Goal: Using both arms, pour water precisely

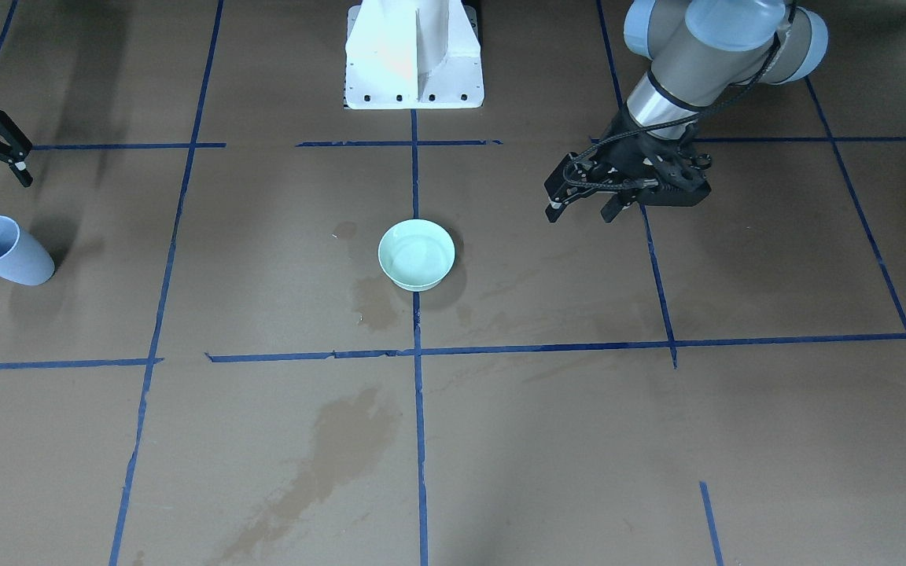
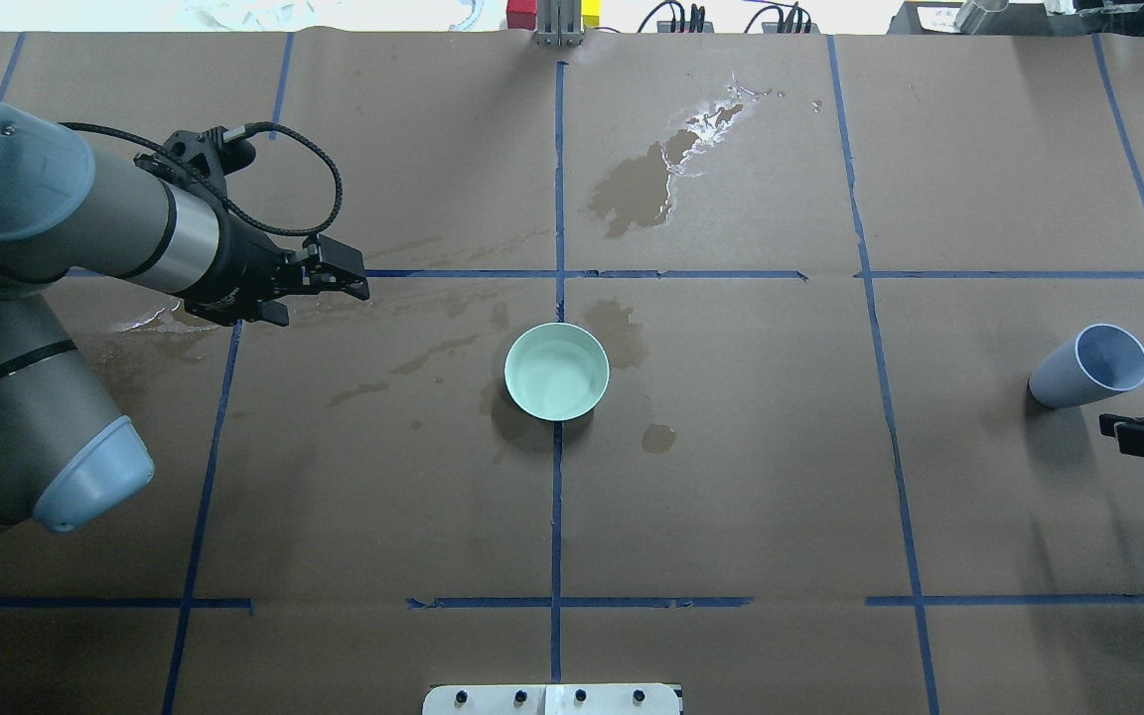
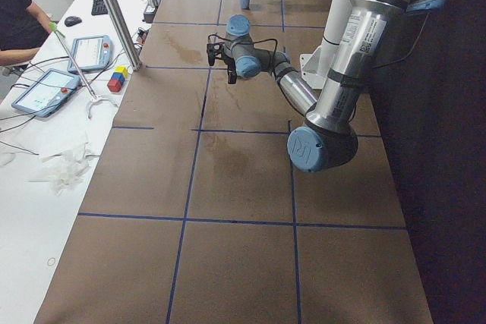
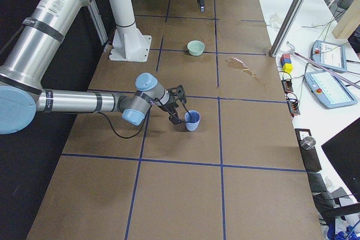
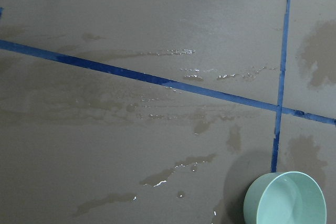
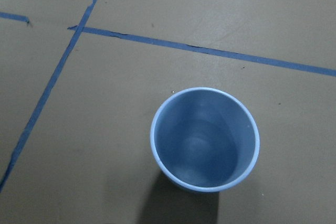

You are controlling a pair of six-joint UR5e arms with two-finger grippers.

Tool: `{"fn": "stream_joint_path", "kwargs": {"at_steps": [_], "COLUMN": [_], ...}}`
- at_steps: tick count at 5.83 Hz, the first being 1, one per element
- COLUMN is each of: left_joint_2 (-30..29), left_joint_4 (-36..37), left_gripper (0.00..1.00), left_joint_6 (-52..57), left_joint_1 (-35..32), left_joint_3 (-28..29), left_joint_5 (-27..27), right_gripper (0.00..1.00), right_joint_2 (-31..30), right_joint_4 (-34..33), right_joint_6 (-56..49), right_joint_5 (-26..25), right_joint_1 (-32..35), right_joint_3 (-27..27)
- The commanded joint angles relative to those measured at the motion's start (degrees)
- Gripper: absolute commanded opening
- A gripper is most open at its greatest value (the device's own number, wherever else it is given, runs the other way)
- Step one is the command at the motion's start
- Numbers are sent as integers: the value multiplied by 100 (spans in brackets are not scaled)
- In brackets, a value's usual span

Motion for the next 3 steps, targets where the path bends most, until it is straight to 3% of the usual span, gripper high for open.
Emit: {"fn": "stream_joint_path", "kwargs": {"at_steps": [1, 3], "left_joint_2": [18, 9], "left_joint_4": [-3, -3], "left_gripper": [99, 99], "left_joint_6": [-1, 8], "left_joint_1": [-47, -82], "left_joint_3": [-12, -12], "left_joint_5": [10, 1], "right_gripper": [100, 100], "right_joint_2": [-69, -78], "right_joint_4": [722, 941], "right_joint_6": [743, 762], "right_joint_5": [-1415, -1921], "right_joint_1": [-828, -1078], "right_joint_3": [-485, -583]}}
